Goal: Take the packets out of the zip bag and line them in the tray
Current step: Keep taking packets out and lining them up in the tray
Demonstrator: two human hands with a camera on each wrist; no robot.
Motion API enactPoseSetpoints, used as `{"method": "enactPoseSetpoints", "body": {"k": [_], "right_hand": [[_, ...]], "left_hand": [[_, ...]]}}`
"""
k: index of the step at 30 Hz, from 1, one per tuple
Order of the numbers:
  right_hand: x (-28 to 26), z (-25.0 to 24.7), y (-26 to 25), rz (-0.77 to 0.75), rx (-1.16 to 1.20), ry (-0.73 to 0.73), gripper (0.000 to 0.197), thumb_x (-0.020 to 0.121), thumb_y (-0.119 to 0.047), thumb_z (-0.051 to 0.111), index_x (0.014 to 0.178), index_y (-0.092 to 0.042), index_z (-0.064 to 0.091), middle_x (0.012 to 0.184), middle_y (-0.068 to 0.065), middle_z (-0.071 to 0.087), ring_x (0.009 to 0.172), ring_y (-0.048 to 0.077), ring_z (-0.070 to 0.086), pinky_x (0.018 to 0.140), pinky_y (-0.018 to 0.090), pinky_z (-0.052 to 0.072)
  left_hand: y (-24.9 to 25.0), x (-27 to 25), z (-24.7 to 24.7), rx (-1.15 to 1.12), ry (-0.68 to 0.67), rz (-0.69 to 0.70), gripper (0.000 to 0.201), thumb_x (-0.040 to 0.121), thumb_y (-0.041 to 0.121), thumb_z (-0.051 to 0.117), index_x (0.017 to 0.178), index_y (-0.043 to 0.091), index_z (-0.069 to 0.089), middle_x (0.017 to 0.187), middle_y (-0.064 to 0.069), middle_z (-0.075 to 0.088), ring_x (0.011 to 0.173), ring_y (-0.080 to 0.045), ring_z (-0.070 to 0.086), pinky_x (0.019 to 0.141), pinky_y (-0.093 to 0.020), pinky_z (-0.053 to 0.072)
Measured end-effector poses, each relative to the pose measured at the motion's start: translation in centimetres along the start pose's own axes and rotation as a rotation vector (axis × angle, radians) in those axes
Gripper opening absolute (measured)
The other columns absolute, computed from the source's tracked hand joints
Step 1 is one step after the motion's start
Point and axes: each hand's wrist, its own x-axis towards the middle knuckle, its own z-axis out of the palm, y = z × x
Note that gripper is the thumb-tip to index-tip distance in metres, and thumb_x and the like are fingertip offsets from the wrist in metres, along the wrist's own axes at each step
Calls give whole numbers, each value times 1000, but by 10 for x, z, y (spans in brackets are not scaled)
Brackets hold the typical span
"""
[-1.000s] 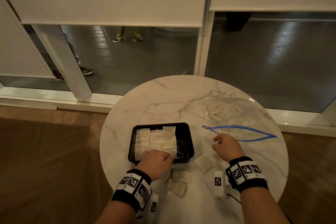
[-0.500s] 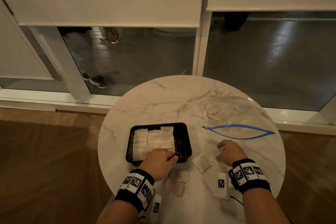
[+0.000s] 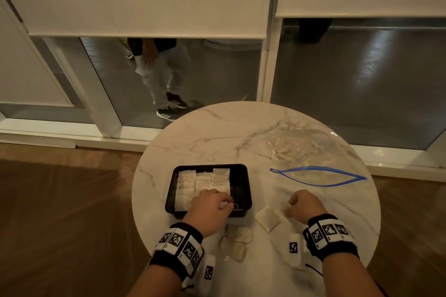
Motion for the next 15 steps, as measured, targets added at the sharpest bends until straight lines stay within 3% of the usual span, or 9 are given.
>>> {"method": "enactPoseSetpoints", "body": {"k": [5,9,12,15], "right_hand": [[-13,-16,-8,-73,132,65,12,83,-15,74,86,-18,63,89,2,66,78,13,61,68,28,49],[-35,-45,-38,-249,457,81,24,77,-17,85,91,-20,66,88,2,70,80,15,67,66,26,49],[-61,-58,-73,-429,638,-9,22,77,-11,84,91,-18,69,84,1,74,67,5,64,60,20,47],[-80,-54,-102,-565,654,-87,17,80,-6,81,90,-16,72,77,2,72,59,1,59,53,14,45]], "left_hand": [[-1,1,2,-130,85,40,25,97,38,55,117,33,70,116,11,66,113,-10,53,102,-36,44],[10,0,-7,-453,229,15,15,97,27,63,109,29,71,100,10,68,90,0,61,78,-11,49],[22,-3,-19,-777,227,-3,18,96,34,66,113,31,70,99,7,73,91,-7,68,74,-19,54],[39,-7,-30,-977,183,41,26,96,34,66,119,24,68,100,-2,75,86,-13,71,70,-27,57]]}}
